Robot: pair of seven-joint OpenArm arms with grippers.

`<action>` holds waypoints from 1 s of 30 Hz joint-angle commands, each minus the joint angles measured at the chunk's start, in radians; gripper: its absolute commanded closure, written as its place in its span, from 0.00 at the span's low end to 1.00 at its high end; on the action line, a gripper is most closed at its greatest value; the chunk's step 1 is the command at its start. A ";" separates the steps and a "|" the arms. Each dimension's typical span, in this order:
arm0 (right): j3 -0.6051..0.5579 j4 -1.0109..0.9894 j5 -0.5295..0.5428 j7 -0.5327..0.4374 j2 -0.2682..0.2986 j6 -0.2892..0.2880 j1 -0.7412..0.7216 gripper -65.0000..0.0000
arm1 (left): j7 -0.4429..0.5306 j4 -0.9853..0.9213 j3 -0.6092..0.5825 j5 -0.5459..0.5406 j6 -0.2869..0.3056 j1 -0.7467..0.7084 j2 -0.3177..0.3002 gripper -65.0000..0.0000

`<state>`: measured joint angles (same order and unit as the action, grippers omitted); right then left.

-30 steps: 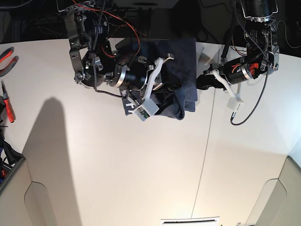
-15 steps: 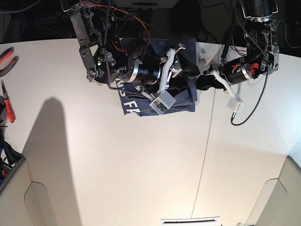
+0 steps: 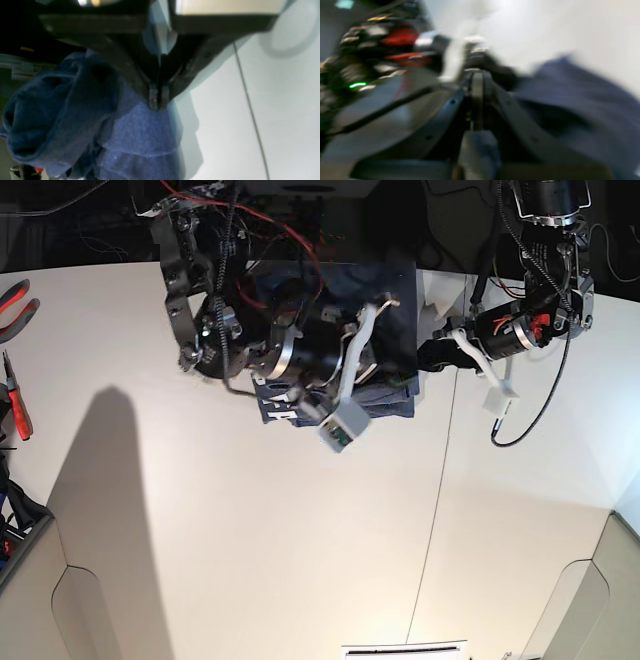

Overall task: Layout the t-shirt on the table in an organized manner, then fold the t-shirt properly
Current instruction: 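Fold the lifted end with the right gripper over onto the folded stack, then grasp the folded shirt bundle with the right gripper and lift it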

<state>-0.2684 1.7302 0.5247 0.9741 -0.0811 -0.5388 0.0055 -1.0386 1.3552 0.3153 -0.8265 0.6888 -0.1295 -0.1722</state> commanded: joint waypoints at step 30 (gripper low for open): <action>0.155 -0.008 0.231 0.080 0.089 -0.008 0.109 1.00 | 0.034 0.018 0.003 -0.025 0.009 0.010 -0.008 1.00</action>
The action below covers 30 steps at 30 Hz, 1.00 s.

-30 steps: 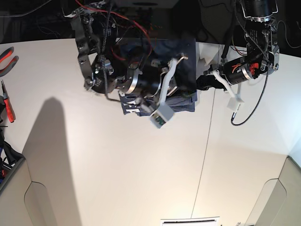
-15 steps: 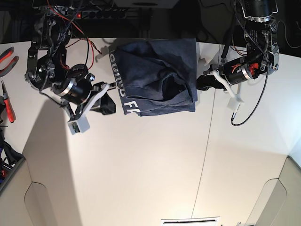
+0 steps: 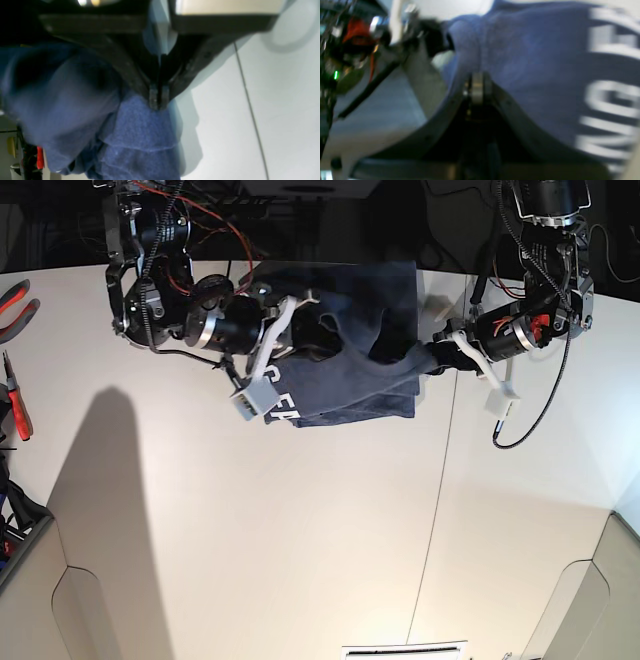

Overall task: Layout the t-shirt on the table in an organized manner, then fold the t-shirt properly
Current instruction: 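Grasp the folded shirt bundle with the right gripper and lift it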

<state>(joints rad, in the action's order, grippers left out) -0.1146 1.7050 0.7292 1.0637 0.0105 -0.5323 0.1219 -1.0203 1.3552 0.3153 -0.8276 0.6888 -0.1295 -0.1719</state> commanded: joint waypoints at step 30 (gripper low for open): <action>-0.363 0.013 -0.368 -0.068 0.069 -0.077 -0.336 1.00 | -0.016 0.148 0.428 -0.335 0.009 0.007 -0.058 1.00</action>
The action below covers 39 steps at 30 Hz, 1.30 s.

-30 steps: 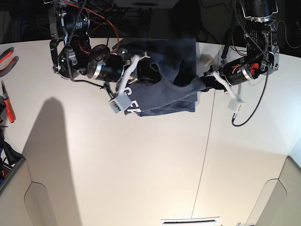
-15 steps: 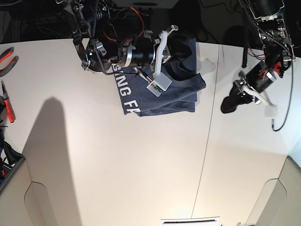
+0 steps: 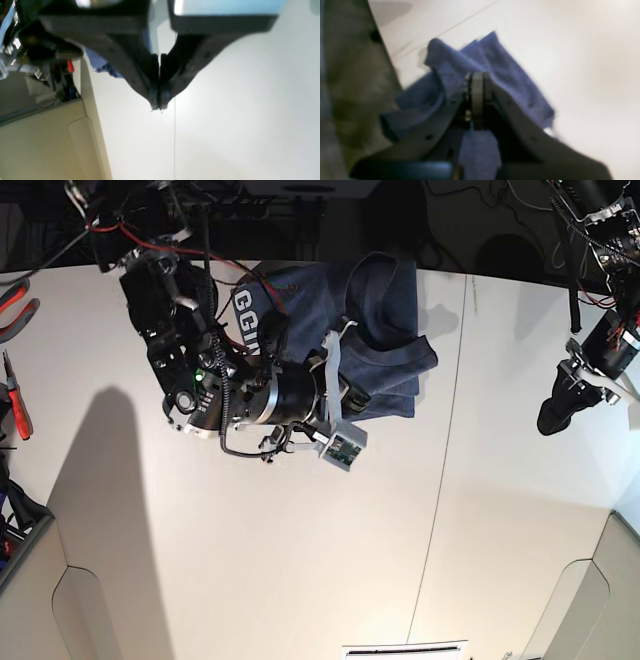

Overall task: Layout the t-shirt on the table in an organized manner, then fold the t-shirt properly
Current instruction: 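Grasp the folded shirt bundle with the right gripper and lift it, then carry the folded bundle with the right gripper to the table edge and lower it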

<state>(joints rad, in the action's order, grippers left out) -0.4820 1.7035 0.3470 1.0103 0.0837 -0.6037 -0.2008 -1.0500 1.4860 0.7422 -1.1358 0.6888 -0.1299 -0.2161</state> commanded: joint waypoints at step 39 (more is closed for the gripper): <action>0.484 -0.613 -0.489 -0.015 0.049 0.644 -0.032 1.00 | 0.018 0.018 -0.201 0.003 0.009 0.008 0.025 1.00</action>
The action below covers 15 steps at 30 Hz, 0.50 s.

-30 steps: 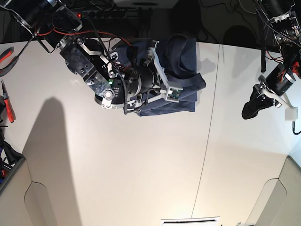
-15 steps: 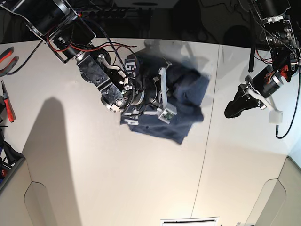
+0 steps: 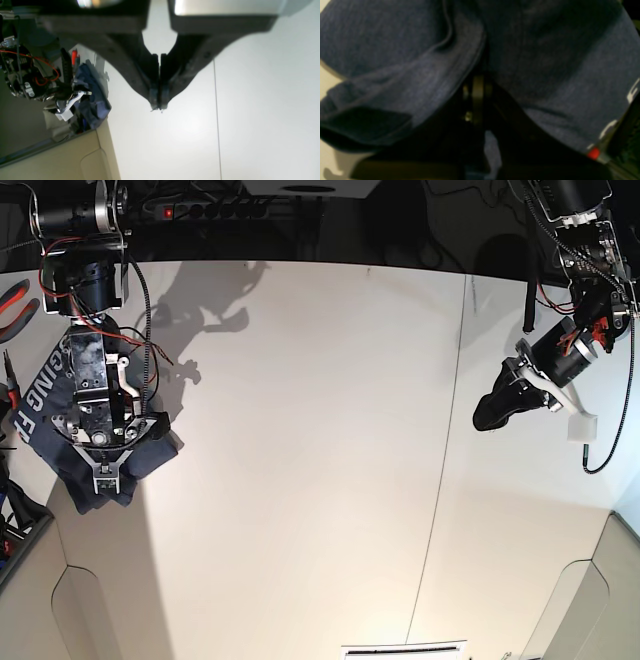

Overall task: Layout the t-shirt on the table in an organized manner, then fold the t-shirt properly
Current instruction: 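Carry the folded bundle with the right gripper to the table edge and lower it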

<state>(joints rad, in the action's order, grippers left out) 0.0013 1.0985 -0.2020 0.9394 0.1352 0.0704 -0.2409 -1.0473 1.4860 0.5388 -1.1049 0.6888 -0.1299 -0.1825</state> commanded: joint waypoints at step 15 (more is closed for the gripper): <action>0.001 -0.006 0.243 -0.025 -0.106 -0.073 -0.065 1.00 | 0.019 0.018 0.003 -0.027 0.009 0.011 -0.009 1.00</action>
<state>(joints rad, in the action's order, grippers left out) 0.0055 1.0992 0.0139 0.8734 0.0326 0.0162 -0.3061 -1.0466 1.4860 0.5377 -1.1057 0.6888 -0.1295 -0.1802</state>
